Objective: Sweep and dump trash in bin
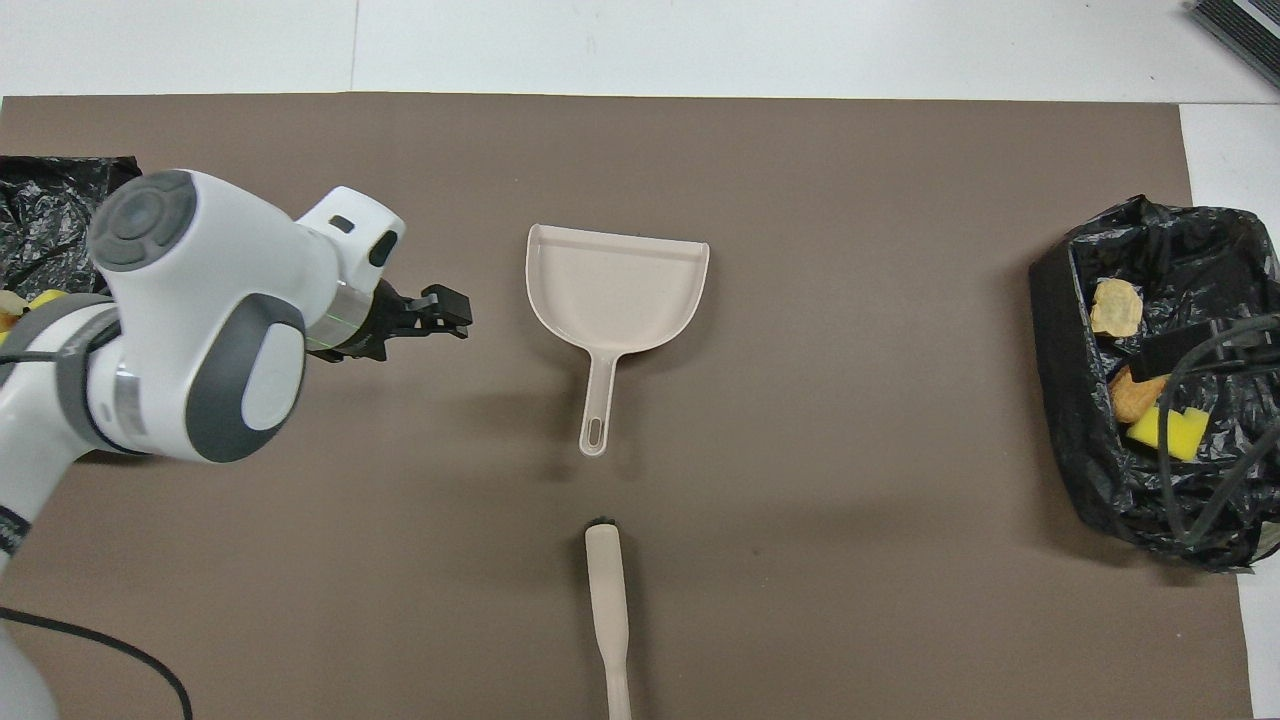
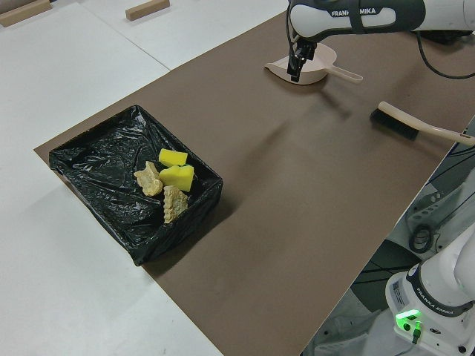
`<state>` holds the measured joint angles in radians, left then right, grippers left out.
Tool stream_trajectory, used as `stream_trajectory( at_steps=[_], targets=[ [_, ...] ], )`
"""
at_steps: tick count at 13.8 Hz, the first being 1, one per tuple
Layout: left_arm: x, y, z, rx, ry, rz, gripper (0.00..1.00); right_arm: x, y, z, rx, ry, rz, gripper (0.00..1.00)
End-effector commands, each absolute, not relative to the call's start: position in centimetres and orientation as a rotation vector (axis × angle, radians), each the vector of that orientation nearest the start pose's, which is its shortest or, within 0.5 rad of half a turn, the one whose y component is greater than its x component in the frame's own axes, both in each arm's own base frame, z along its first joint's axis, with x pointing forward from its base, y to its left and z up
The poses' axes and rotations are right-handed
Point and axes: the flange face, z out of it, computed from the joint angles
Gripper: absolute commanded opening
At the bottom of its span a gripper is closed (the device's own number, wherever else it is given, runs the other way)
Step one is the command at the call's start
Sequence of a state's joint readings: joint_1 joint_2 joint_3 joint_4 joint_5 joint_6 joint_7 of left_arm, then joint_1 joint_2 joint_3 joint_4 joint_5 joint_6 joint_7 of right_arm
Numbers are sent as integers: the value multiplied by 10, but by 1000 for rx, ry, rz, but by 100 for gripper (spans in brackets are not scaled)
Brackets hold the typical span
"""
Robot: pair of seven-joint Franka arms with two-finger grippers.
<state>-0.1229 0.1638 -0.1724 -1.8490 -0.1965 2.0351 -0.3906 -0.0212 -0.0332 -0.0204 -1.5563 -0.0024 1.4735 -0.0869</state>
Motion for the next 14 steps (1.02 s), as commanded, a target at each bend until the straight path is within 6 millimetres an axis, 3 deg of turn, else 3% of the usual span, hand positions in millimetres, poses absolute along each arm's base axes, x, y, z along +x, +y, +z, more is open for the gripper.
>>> stream_trajectory(
  at_steps=[1,6,8,11,14],
  targets=[
    [579,-136,482,-3298,-382,56,100,528,-22,643,-3116,-48,77,100],
    [584,-67,562,-3177,-188,41,100,528,-22,643,-3118,-48,77,100],
    [581,-35,577,-3151,-175,30,100,528,-22,643,-3118,-48,77,100],
    [577,-15,593,-3113,10,16,100,528,-22,643,-3118,-48,77,100],
    [565,-3,611,-3095,1,23,100,528,-22,643,-3118,-48,77,100]
  ],
)
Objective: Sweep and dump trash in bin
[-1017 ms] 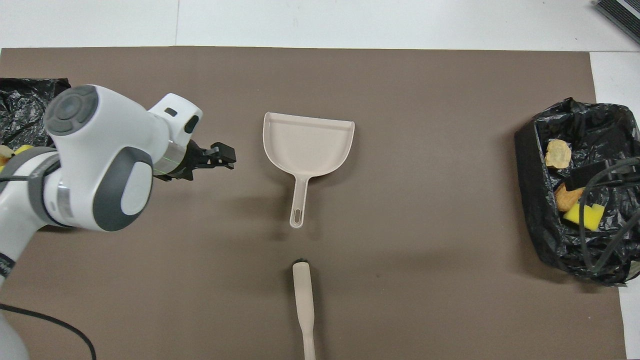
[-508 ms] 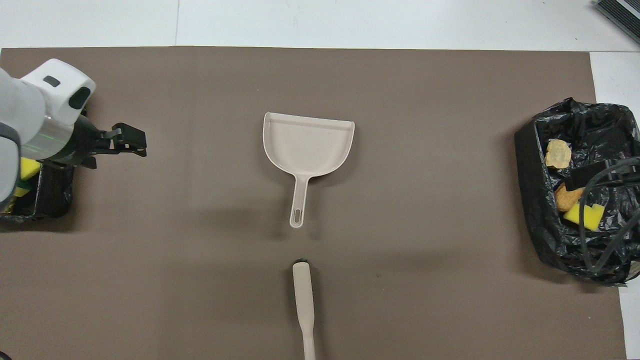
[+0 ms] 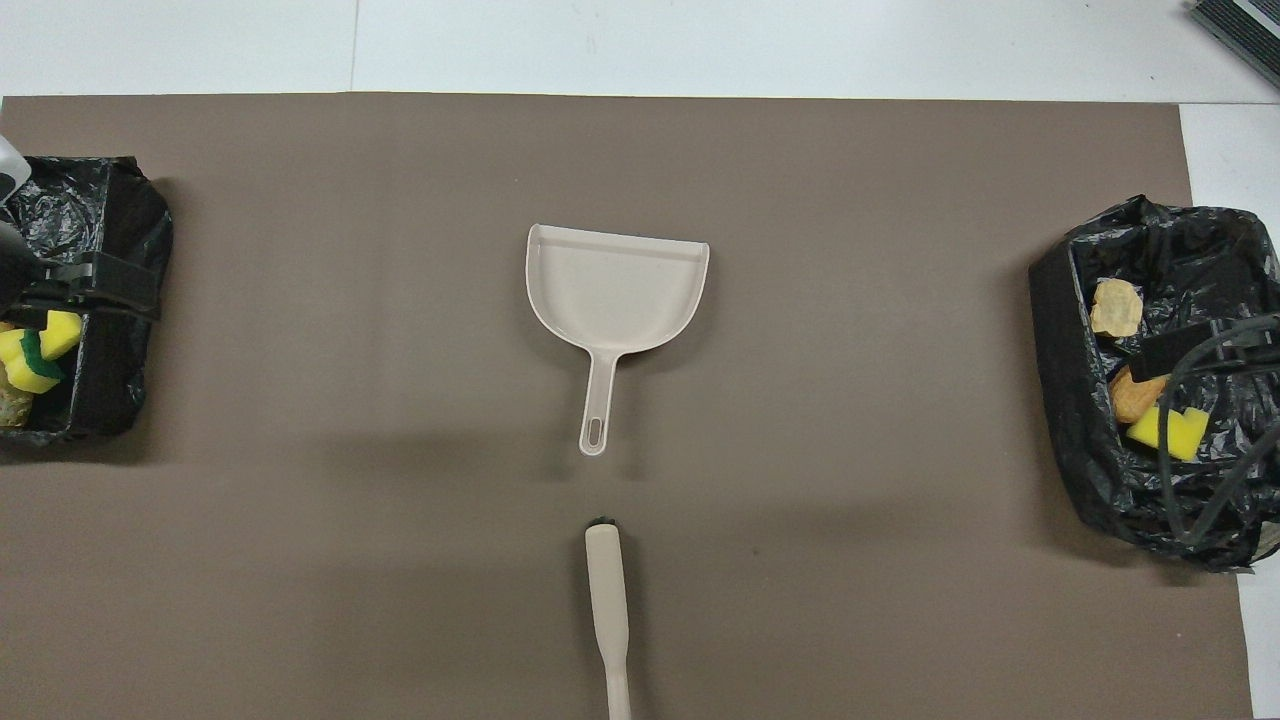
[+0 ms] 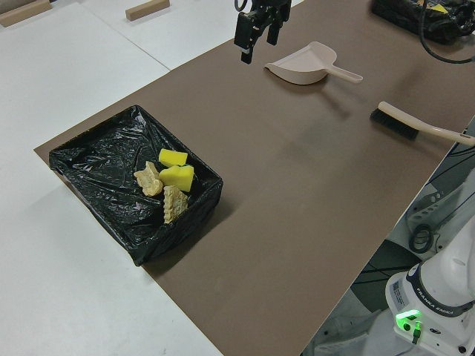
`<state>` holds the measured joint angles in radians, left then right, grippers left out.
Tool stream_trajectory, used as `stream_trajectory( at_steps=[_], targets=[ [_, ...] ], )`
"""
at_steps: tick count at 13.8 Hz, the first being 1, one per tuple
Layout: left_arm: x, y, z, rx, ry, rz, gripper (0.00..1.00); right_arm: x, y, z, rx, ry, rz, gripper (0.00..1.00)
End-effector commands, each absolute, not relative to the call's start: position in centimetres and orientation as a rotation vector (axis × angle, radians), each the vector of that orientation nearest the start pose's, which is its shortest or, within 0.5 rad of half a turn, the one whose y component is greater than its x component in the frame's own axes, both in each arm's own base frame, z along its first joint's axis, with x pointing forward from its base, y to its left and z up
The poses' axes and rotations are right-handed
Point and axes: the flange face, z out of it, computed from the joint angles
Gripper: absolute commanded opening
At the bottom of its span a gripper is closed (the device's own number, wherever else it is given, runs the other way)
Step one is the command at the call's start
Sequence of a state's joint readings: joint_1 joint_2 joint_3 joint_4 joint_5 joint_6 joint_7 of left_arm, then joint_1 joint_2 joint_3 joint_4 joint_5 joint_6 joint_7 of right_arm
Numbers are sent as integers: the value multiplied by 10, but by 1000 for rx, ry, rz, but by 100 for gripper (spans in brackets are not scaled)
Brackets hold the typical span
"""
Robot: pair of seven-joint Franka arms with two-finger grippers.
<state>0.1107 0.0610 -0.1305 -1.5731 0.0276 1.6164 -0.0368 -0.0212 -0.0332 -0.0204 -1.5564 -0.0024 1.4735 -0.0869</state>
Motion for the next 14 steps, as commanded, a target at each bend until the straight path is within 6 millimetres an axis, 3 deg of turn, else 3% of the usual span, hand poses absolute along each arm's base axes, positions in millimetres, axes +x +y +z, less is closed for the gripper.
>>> stream_trajectory(
  at_steps=[1,3,8,14],
  targets=[
    [564,4,615,-3092,-18,14,100,528,-22,643,-3118,-48,77,100],
    [561,15,622,-3096,-38,-7,100,528,-22,643,-3118,-48,77,100],
    [537,2,642,-3103,64,22,100,528,-22,643,-3118,-48,77,100],
    [537,5,638,-3129,78,22,100,528,-22,643,-3118,-48,77,100]
  ],
)
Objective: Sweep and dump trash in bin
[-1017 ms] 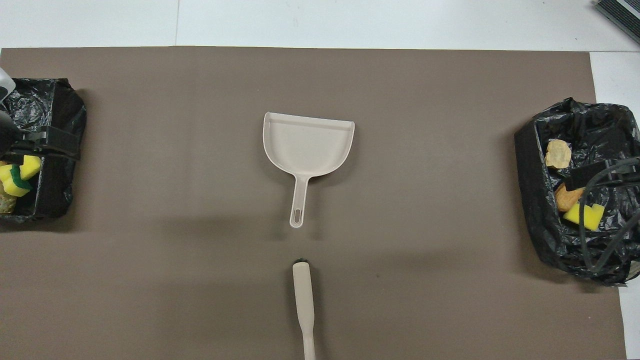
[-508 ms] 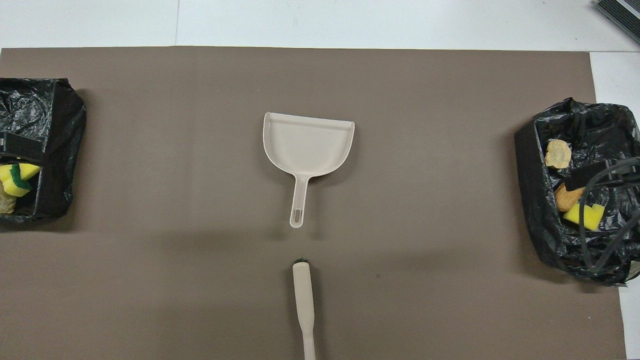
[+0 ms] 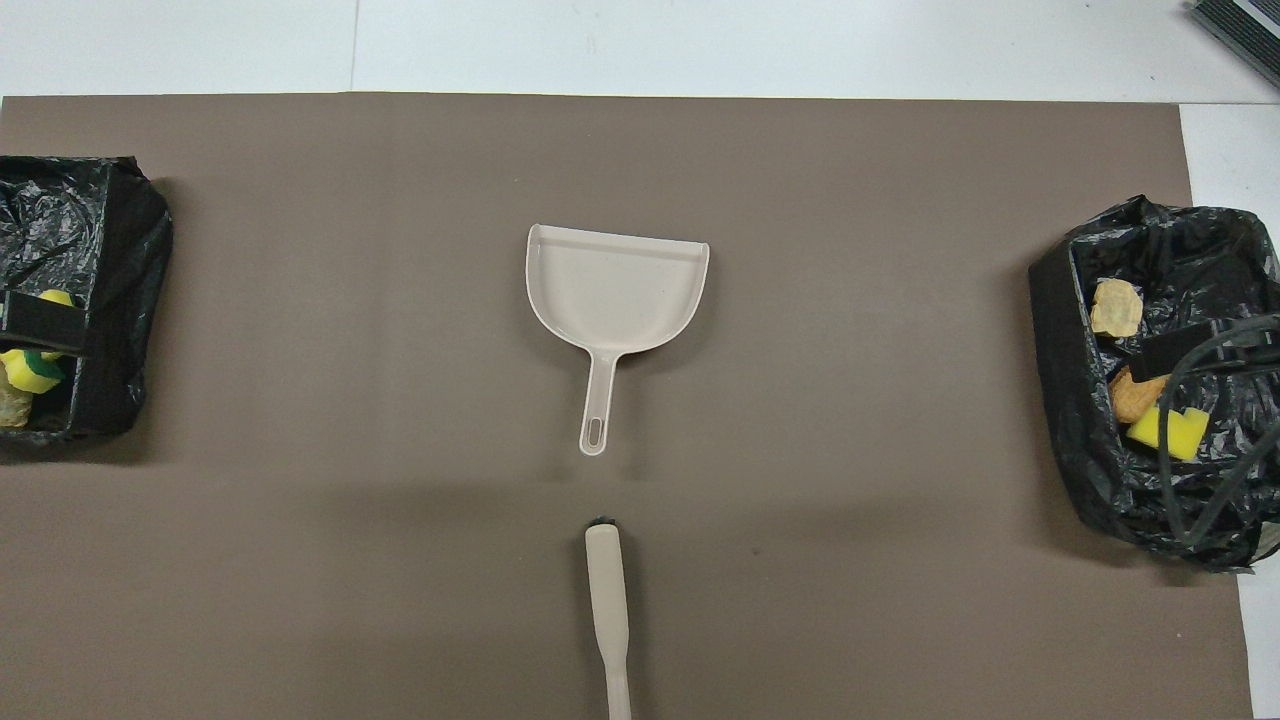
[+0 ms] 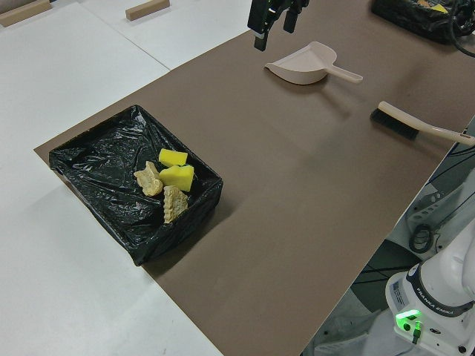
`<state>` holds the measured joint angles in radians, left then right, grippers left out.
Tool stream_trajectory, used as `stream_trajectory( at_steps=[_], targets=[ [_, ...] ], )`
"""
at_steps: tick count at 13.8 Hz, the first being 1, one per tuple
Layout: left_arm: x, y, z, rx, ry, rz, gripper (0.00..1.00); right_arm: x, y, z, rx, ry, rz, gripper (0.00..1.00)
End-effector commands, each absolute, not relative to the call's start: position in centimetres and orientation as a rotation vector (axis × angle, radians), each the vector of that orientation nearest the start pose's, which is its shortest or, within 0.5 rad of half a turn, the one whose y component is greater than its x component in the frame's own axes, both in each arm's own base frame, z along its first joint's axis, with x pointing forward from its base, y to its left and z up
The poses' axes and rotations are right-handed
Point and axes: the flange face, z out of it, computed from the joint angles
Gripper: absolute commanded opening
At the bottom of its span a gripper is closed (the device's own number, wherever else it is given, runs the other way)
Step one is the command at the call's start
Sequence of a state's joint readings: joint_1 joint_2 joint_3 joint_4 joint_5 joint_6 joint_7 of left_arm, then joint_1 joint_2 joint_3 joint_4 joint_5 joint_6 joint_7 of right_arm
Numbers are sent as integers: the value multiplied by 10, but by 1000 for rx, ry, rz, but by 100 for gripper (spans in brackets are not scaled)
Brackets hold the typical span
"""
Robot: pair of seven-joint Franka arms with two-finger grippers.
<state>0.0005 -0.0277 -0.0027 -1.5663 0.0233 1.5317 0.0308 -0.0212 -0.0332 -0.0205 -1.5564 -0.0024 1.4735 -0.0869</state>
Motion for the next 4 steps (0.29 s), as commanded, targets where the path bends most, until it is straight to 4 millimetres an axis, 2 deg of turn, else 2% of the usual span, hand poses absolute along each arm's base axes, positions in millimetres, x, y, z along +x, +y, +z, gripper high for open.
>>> stream_trajectory(
  at_steps=[1,4],
  targets=[
    [537,5,638,-3129,83,25,100,528,-22,643,-3118,-48,77,100],
    [537,8,637,-3128,122,18,100,528,-22,643,-3118,-48,77,100]
  ],
)
